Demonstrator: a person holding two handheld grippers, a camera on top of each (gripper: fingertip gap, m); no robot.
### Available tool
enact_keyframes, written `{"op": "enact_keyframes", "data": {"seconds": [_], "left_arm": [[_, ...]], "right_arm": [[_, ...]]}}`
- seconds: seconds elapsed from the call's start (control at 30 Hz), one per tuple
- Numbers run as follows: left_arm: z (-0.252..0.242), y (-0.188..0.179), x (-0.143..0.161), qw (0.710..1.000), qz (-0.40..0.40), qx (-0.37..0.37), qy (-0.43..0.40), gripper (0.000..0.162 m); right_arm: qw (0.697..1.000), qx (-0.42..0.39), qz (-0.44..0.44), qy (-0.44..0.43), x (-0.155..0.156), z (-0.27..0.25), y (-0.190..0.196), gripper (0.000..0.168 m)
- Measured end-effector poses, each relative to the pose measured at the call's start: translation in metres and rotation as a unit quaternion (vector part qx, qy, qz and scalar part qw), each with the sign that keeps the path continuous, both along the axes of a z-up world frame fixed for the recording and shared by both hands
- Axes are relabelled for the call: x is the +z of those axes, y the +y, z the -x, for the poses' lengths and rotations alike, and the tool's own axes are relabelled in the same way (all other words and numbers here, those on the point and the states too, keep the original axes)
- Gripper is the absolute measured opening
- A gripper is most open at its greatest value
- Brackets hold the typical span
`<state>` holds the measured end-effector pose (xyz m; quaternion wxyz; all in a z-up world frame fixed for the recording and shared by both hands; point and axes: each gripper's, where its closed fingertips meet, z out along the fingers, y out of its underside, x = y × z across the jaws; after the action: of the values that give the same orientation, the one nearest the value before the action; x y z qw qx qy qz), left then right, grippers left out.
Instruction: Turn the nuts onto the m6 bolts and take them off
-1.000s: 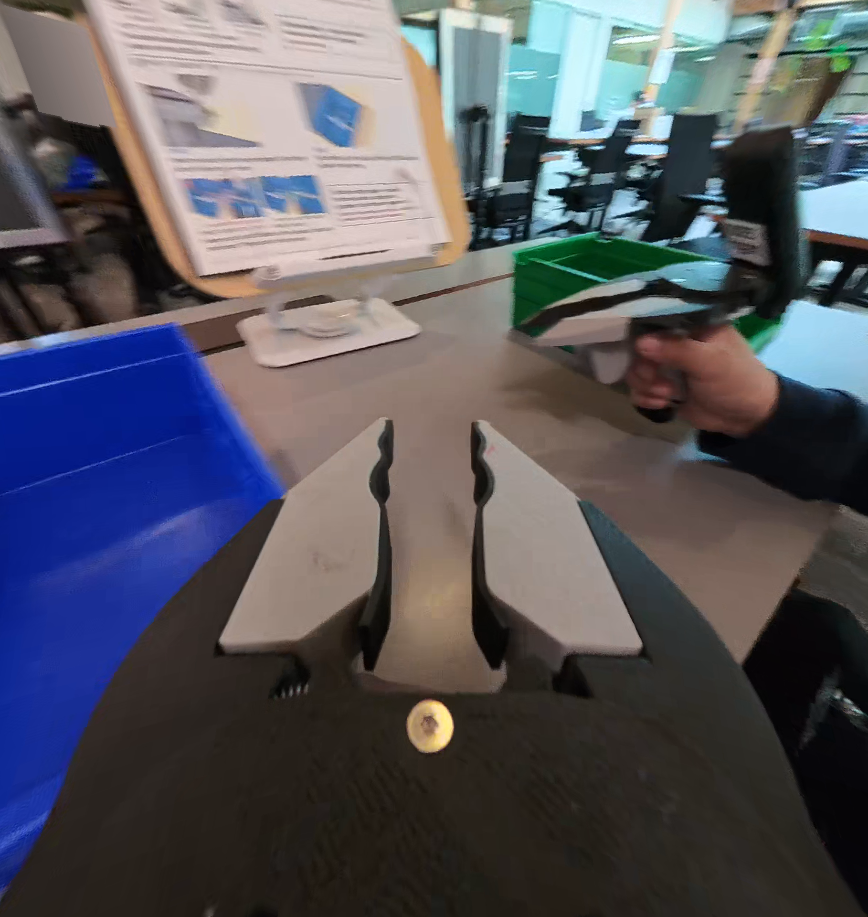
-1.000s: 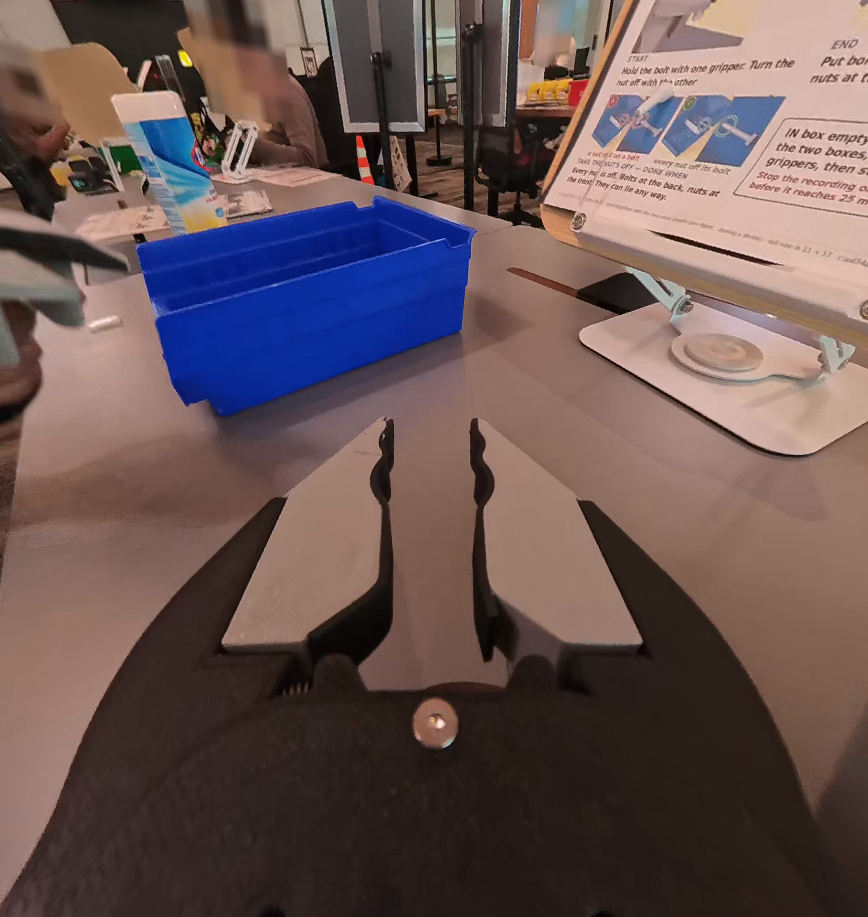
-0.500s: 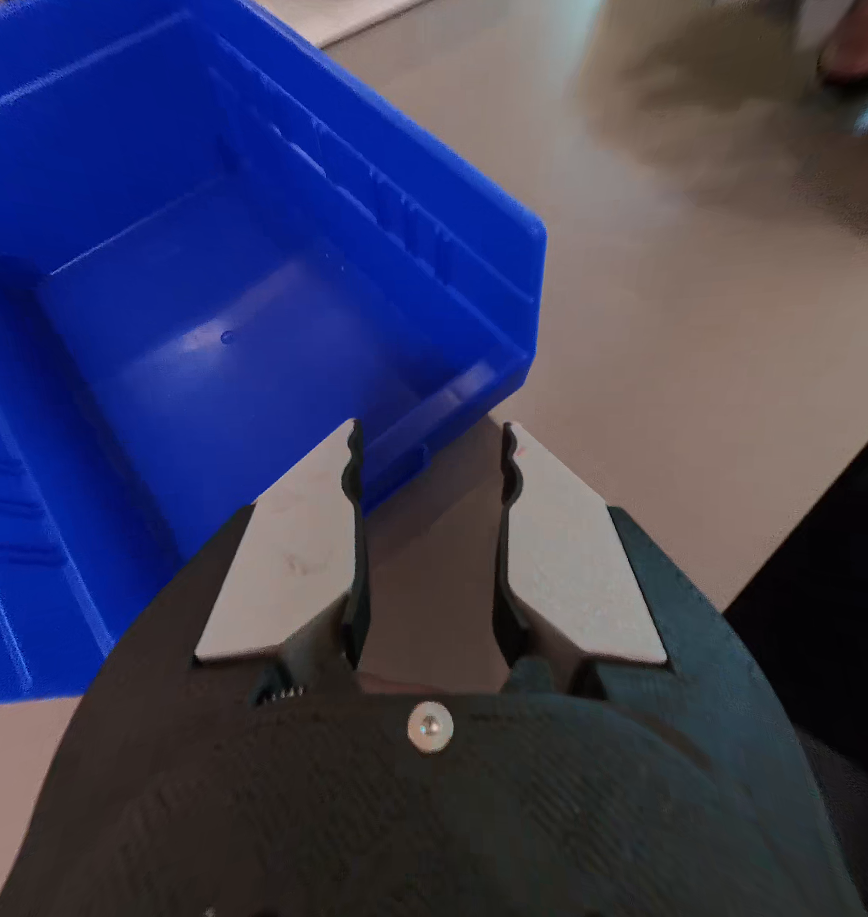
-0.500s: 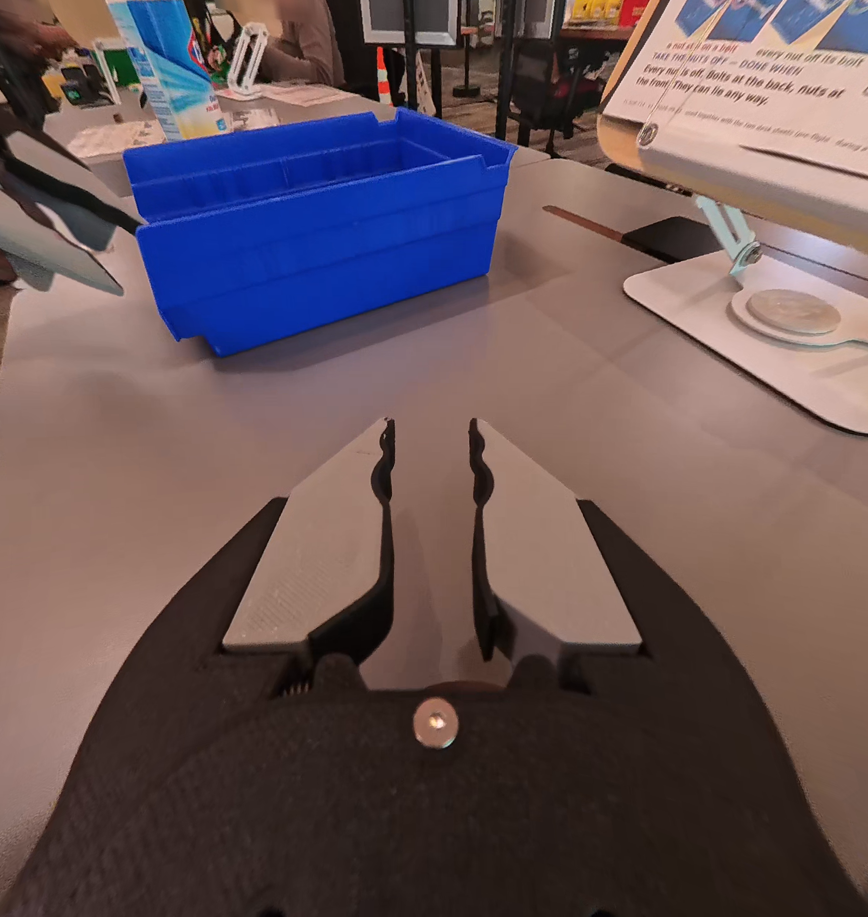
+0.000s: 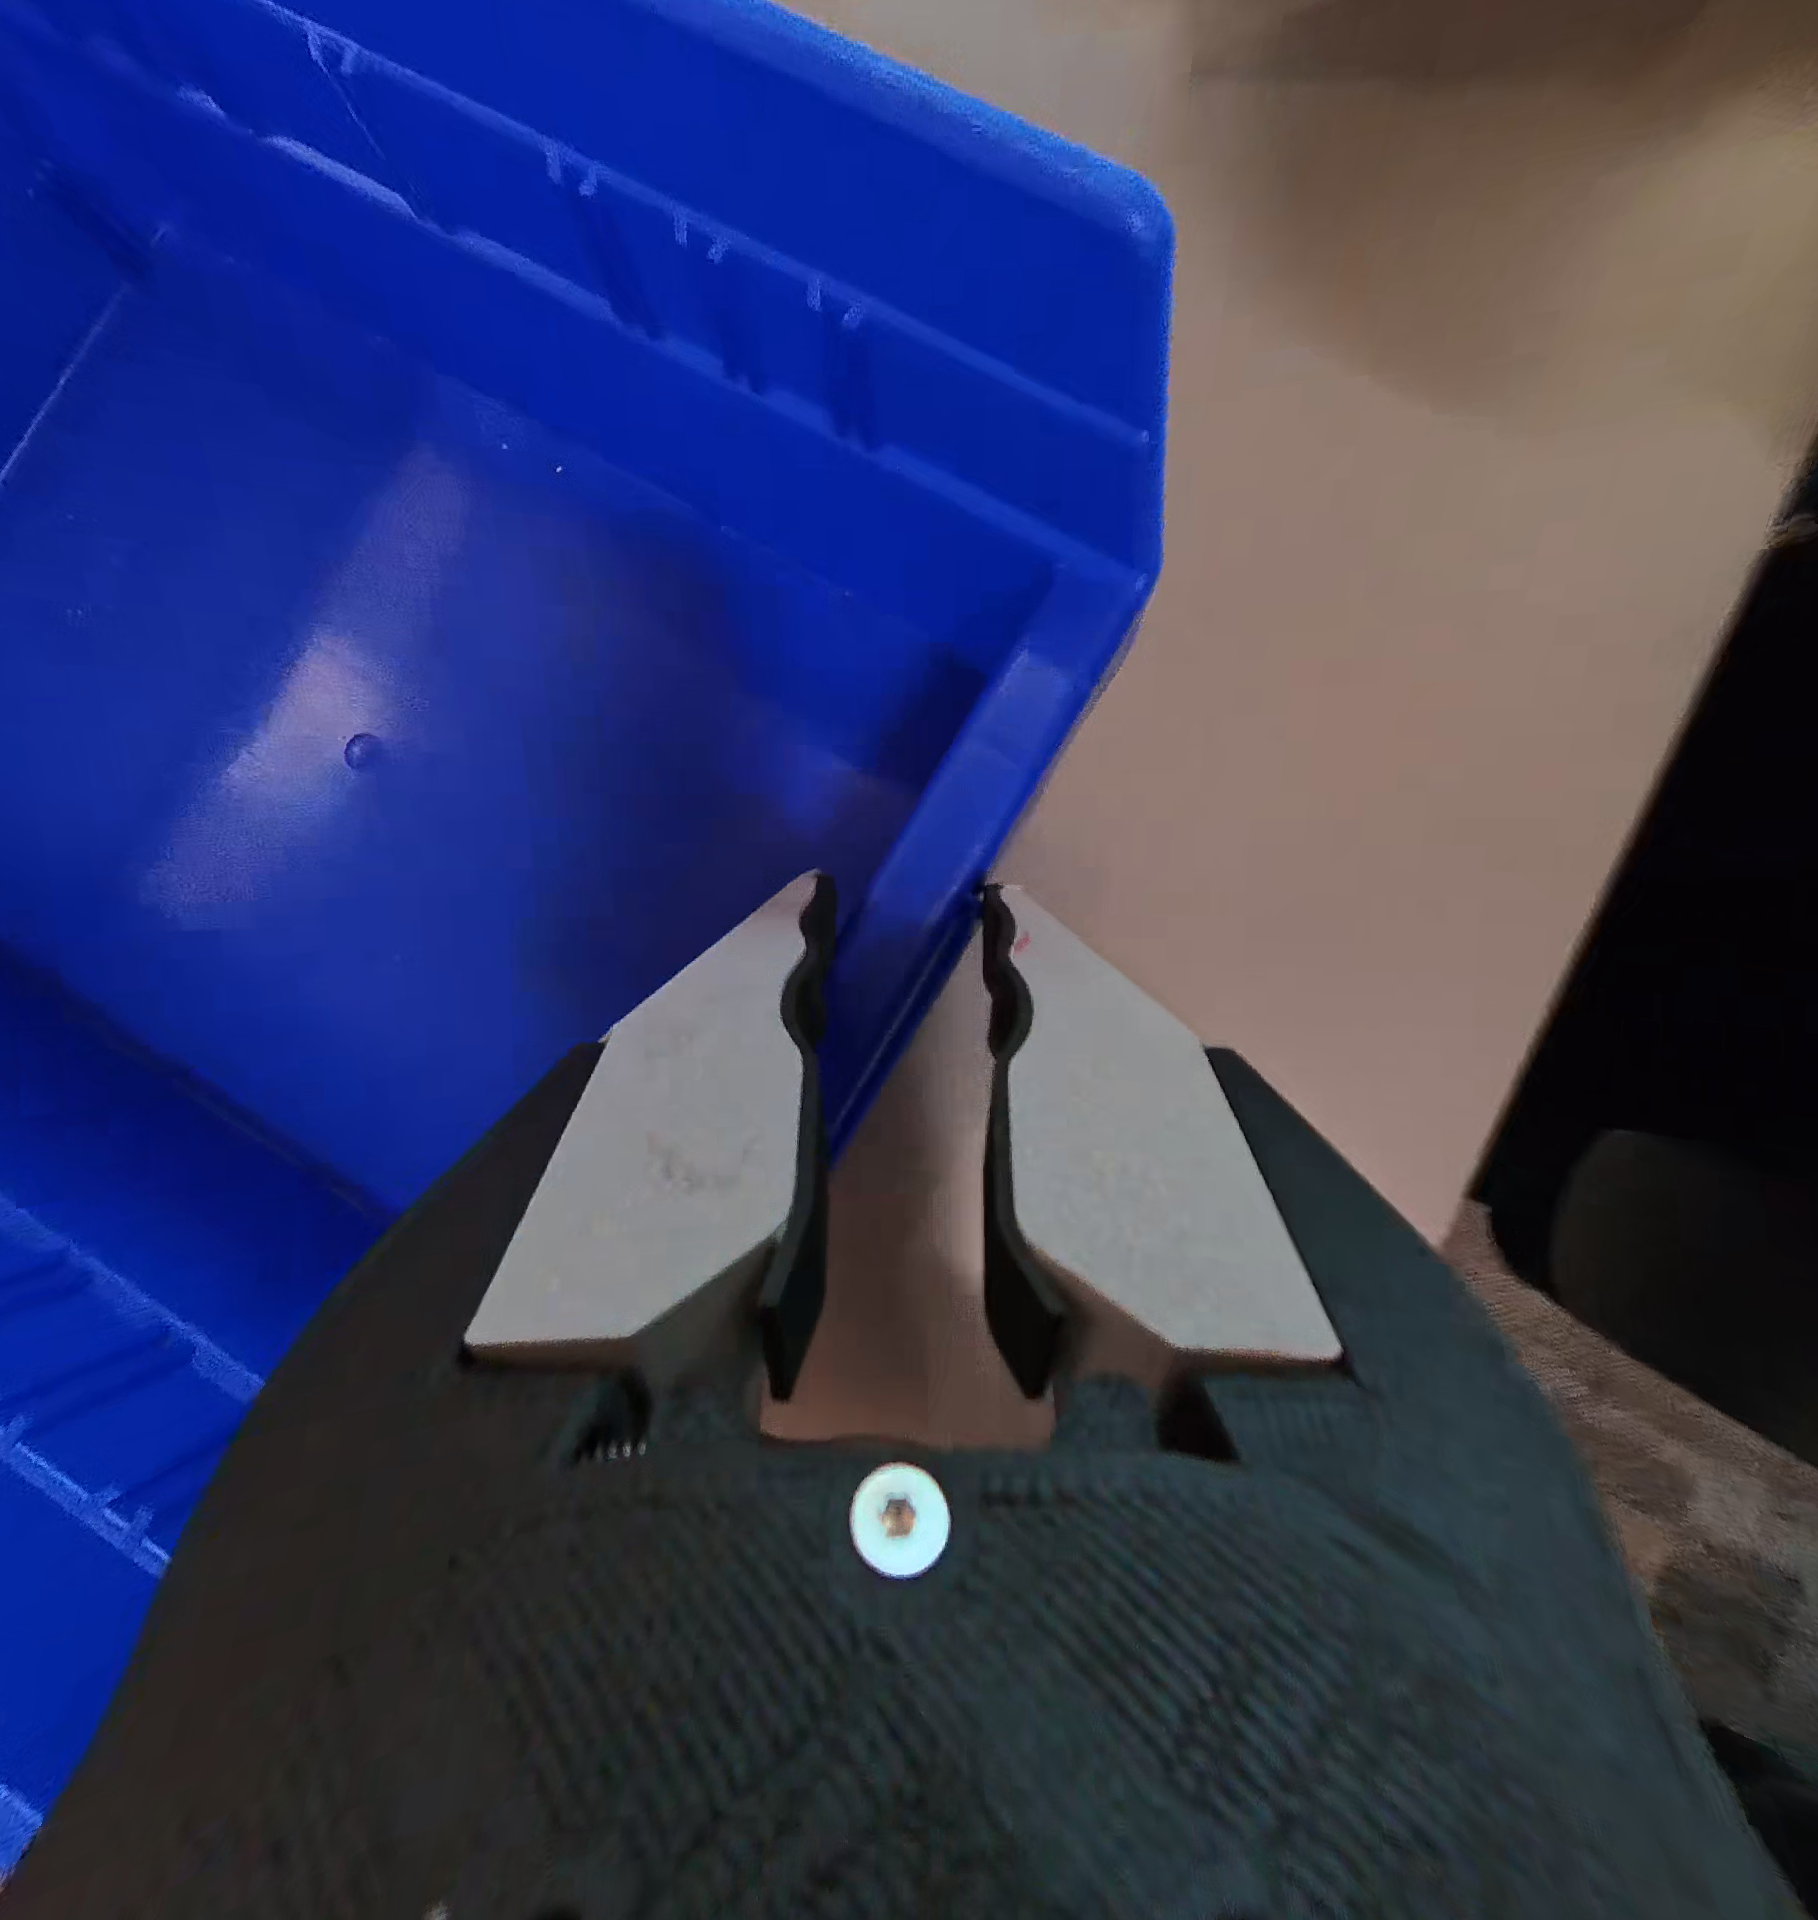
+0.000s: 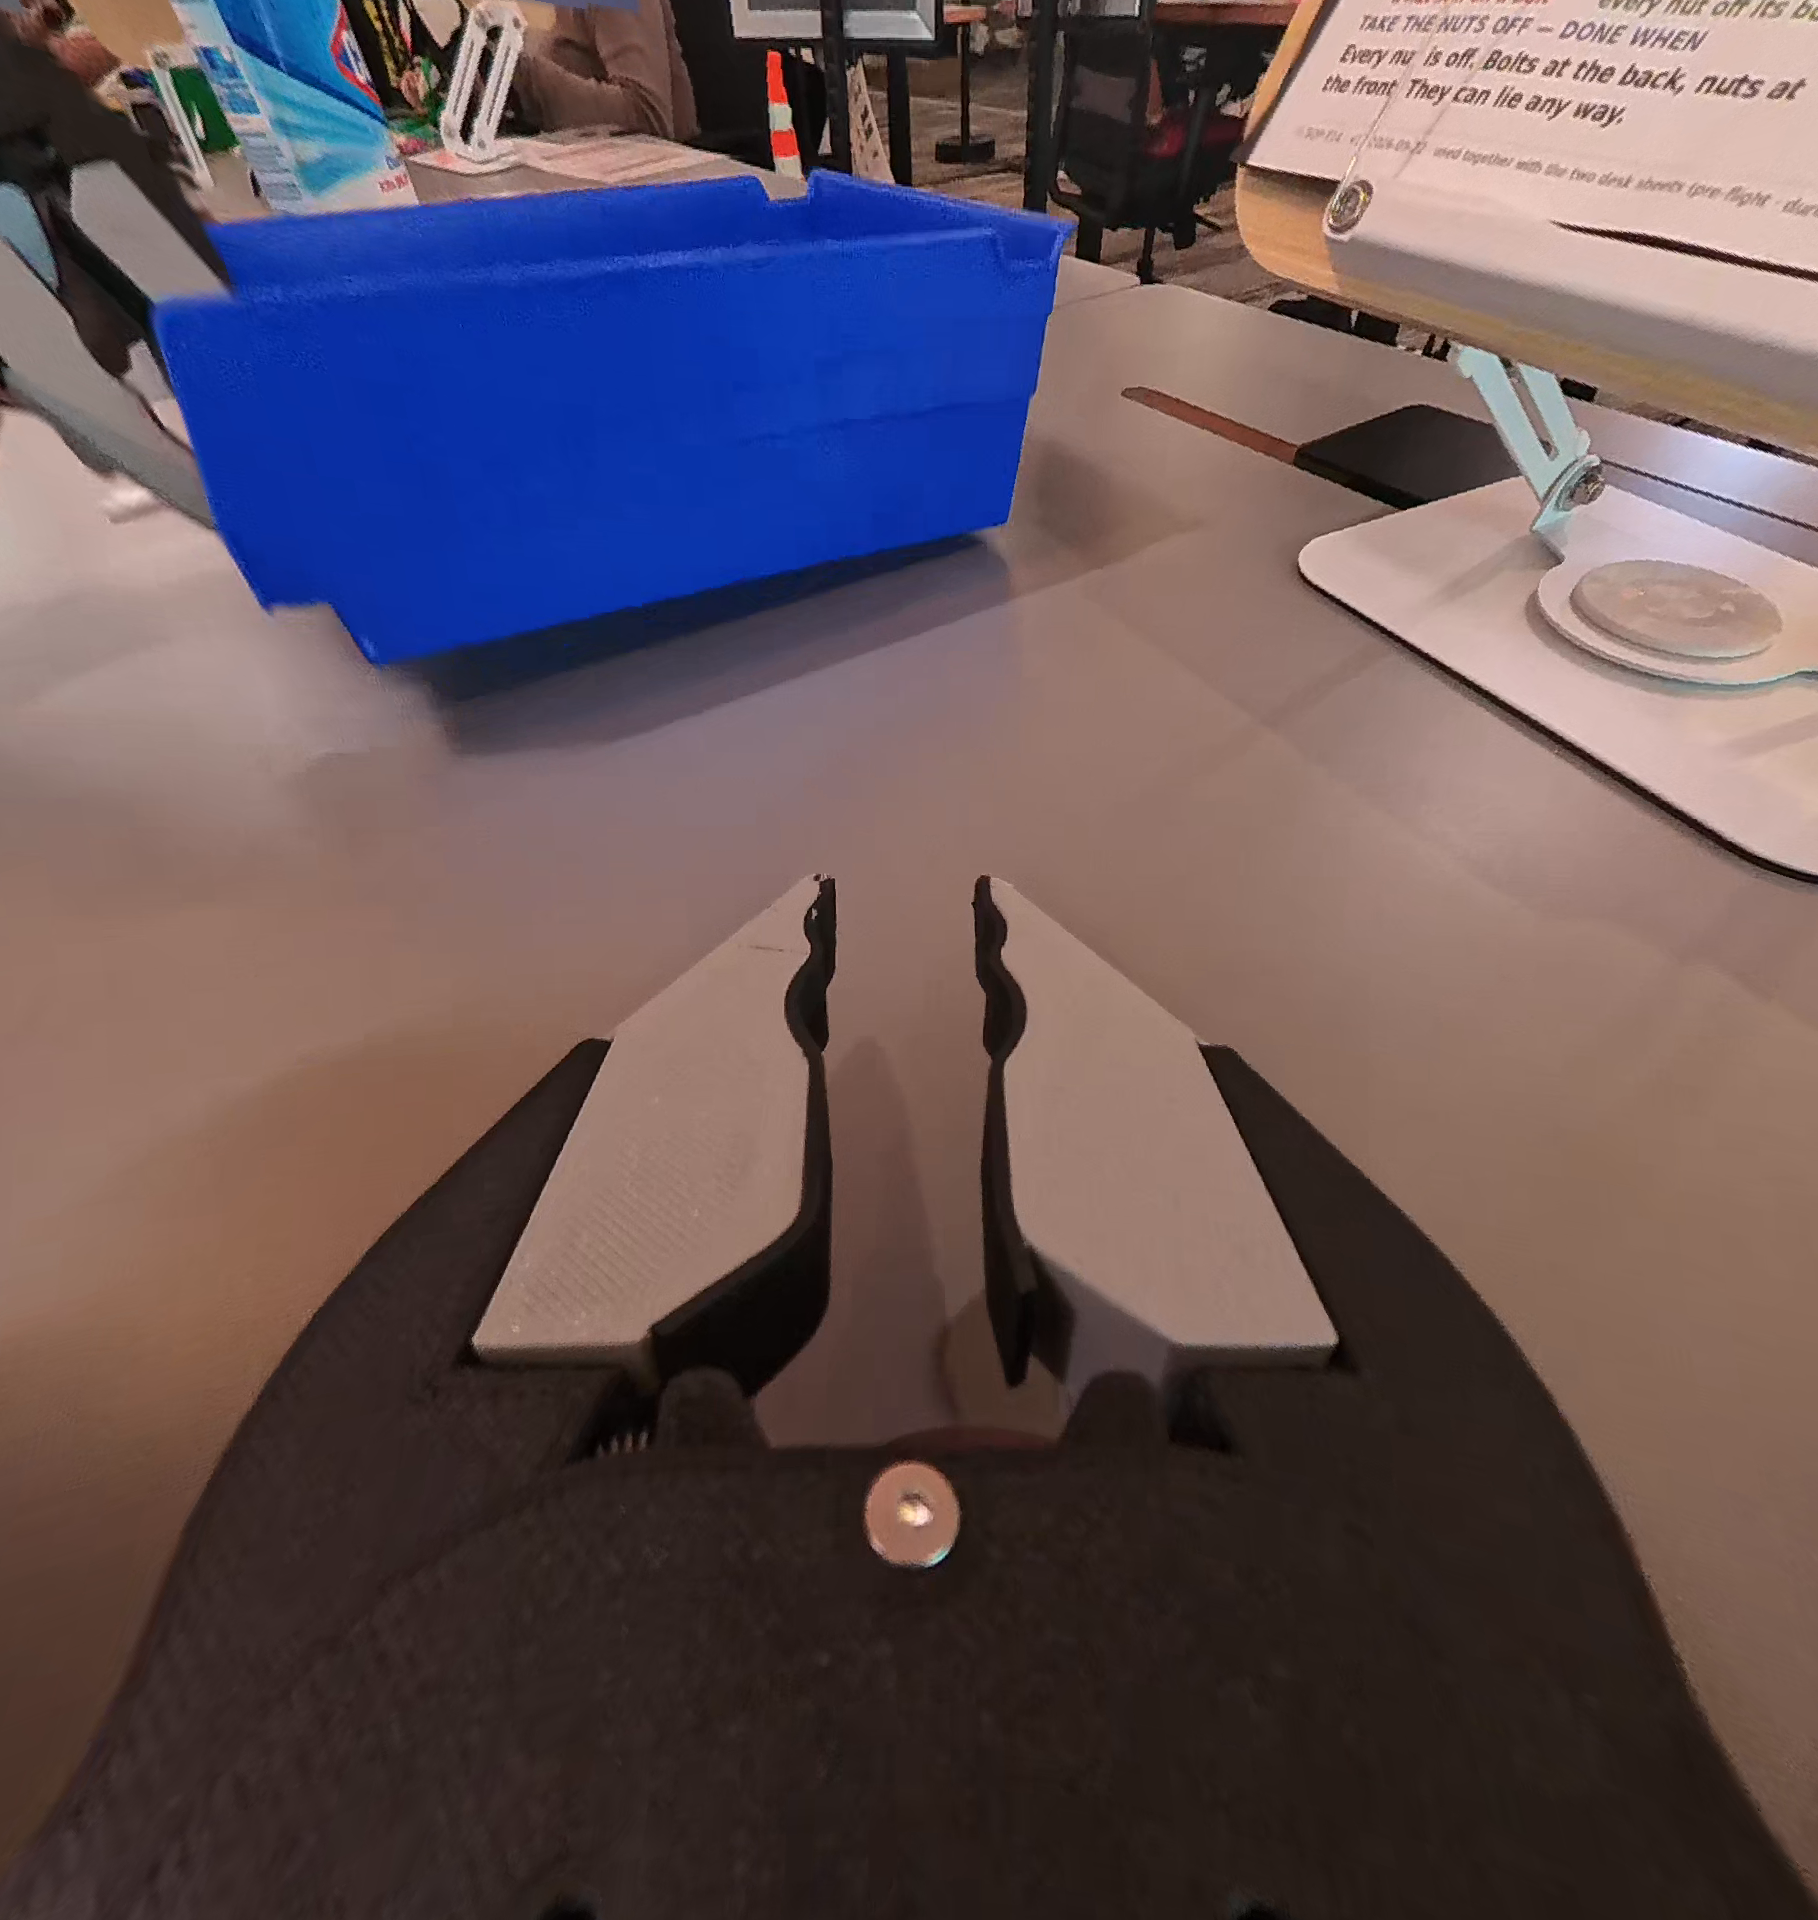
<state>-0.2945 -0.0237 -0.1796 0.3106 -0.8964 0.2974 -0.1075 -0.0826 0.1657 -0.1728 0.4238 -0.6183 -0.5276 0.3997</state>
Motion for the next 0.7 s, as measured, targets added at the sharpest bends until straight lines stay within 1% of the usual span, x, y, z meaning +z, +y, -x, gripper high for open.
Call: {"op": "enact_keyframes", "data": {"seconds": [0.2, 0.23, 0.27, 0.33, 0.43, 0.53, 0.6, 0.7], "left_arm": [[-0.008, 0.003, 0.099, 0.991, 0.007, -0.032, -0.132, 0.025], [-0.009, 0.003, 0.108, 0.990, 0.012, -0.035, -0.136, 0.025], [-0.011, 0.003, 0.111, 0.990, 0.018, -0.031, -0.134, 0.025], [-0.021, -0.004, 0.098, 0.993, 0.038, -0.022, -0.107, 0.025], [-0.041, -0.027, 0.061, 0.997, 0.061, -0.024, -0.040, 0.024], [-0.063, -0.050, 0.027, 0.997, 0.076, -0.025, -0.015, 0.023], [-0.069, -0.062, 0.007, 0.996, 0.082, -0.029, 0.019, 0.023], [-0.072, -0.074, -0.011, 0.994, 0.095, -0.029, 0.035, 0.023]], "right_arm": [[1.000, 0.015, -0.007, 0.003, 0.004, -0.001, -0.010, 0.023], [1.000, 0.018, -0.008, 0.004, 0.005, -0.001, -0.011, 0.023], [1.000, 0.020, -0.011, 0.005, 0.006, -0.002, -0.012, 0.023], [1.000, 0.024, -0.018, 0.009, 0.010, -0.004, -0.016, 0.023], [0.999, 0.030, -0.031, 0.022, 0.021, -0.009, -0.022, 0.023], [0.998, 0.032, -0.031, 0.034, 0.034, -0.019, -0.031, 0.024], [0.998, 0.037, -0.020, 0.043, 0.042, -0.030, -0.040, 0.025], [0.998, 0.041, -0.007, 0.042, 0.047, -0.058, -0.053, 0.027]]}}
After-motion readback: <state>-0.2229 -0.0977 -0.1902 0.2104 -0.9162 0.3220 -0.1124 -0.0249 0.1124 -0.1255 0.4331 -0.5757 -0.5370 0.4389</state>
